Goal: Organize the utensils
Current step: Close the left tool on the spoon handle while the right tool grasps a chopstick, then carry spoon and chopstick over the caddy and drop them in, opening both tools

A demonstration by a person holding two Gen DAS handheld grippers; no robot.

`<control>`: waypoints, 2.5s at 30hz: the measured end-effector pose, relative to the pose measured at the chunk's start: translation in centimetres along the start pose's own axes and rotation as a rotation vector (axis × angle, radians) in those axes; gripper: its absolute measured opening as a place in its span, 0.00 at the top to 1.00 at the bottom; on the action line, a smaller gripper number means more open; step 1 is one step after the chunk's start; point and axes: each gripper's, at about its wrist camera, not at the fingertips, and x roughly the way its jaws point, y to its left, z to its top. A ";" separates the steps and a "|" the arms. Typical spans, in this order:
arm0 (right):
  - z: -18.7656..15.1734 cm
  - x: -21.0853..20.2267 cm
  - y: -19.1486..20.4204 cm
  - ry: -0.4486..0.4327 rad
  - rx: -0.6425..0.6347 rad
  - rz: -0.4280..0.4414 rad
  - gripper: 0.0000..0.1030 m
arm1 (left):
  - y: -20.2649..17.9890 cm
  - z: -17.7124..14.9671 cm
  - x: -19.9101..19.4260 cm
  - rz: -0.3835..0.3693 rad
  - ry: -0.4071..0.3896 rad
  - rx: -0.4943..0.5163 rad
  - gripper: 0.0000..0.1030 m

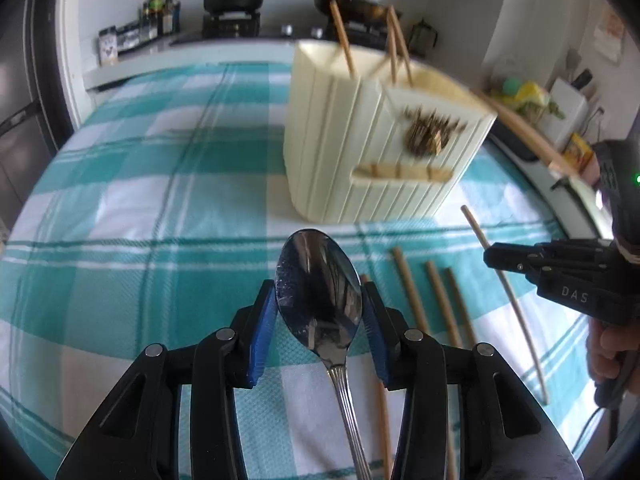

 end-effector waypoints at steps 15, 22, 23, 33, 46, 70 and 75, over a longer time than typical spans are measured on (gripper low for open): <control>-3.7 -16.2 1.2 -0.396 0.063 0.033 0.93 | -0.3 1.4 -11.0 -0.019 -0.234 0.041 0.60; -4.8 -19.5 1.9 -0.516 0.062 0.019 0.93 | -0.3 1.7 -12.7 -0.039 -0.258 0.049 0.60; -4.8 -19.8 2.0 -0.527 0.064 0.021 0.93 | -0.4 1.7 -13.0 -0.041 -0.261 0.051 0.60; -4.5 -20.5 2.5 -0.561 0.069 0.030 0.93 | 0.0 3.2 -14.4 -0.083 -0.261 0.050 0.60; 2.7 -21.0 2.0 -0.590 0.026 0.040 0.93 | -0.2 12.0 -15.9 -0.113 -0.332 0.078 0.60; 18.0 -7.1 -0.6 -0.487 -0.023 0.141 0.92 | -0.8 19.5 0.3 -0.016 -0.141 0.074 0.60; 17.3 -3.2 -0.7 -0.315 -0.010 0.144 0.50 | -1.2 17.8 0.4 0.001 -0.103 0.116 0.35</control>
